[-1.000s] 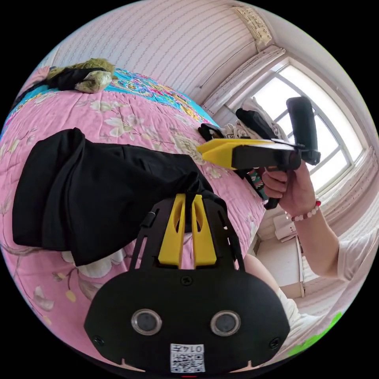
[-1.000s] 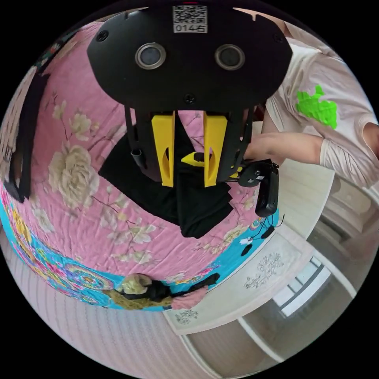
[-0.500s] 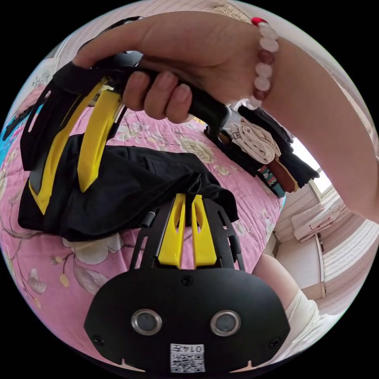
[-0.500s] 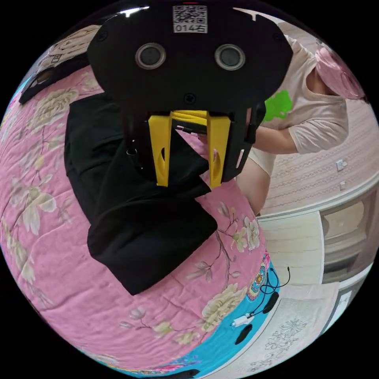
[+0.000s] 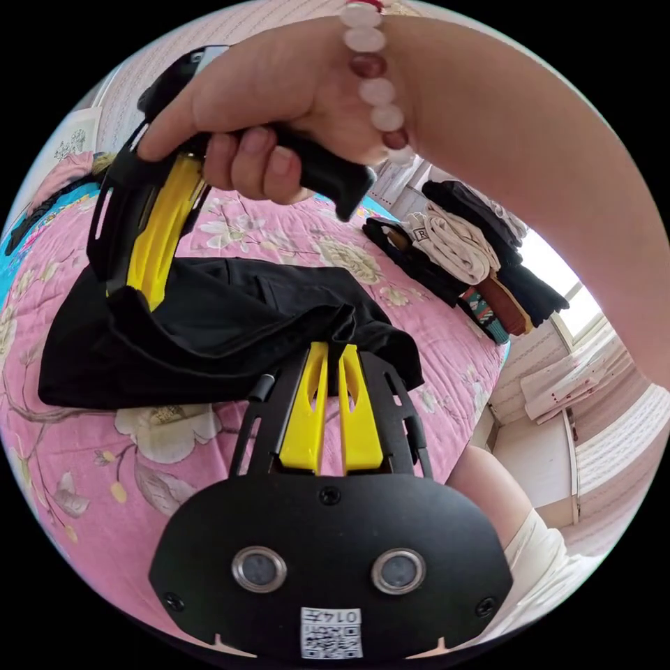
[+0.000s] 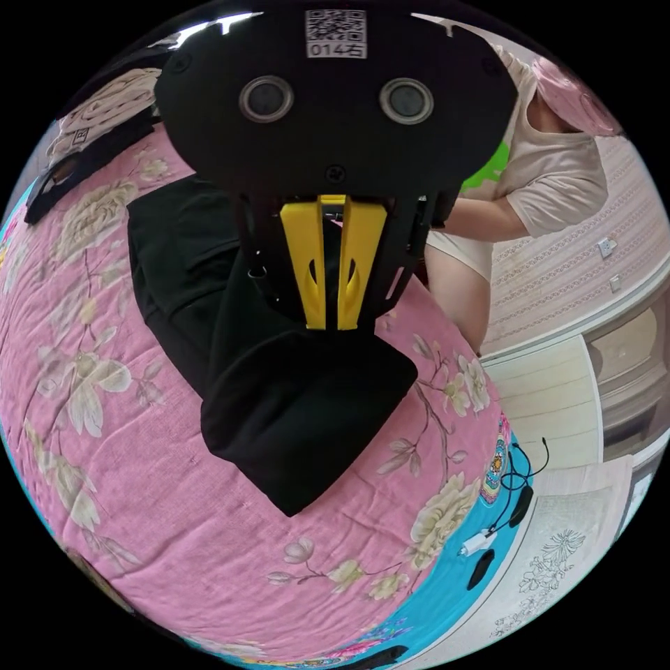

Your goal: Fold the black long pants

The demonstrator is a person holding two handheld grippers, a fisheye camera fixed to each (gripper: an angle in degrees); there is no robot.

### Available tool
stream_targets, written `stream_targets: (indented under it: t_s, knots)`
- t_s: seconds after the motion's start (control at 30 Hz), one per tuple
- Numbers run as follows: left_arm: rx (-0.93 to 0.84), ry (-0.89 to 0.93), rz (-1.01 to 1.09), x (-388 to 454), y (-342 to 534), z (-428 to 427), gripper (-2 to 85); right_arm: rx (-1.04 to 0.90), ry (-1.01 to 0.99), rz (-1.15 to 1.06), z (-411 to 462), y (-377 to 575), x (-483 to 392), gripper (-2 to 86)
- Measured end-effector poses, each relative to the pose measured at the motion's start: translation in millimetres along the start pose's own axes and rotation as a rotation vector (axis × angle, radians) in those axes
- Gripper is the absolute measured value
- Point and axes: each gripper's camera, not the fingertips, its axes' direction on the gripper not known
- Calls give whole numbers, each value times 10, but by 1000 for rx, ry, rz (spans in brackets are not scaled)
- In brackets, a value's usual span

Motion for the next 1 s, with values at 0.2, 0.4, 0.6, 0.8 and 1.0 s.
stream_targets:
  t_s: [0.2,0.4,0.6,0.8,1.0]
  knots:
    - [-39,-42,48,115,0,147,-6,173,-114,25,-594,606,659,19]
    - [-68,-109,215,473,-131,223,-6,236,-294,141,-914,1200,1677,26]
    - [-120,-132,272,569,-115,363,-5,391,-633,256,-677,1752,2664,68]
    - [-157,-65,233,471,-149,393,8,526,-686,308,-518,2373,3029,96]
    - [-140,-62,295,302,-256,2,82,614,-614,335,-411,3041,3056,133]
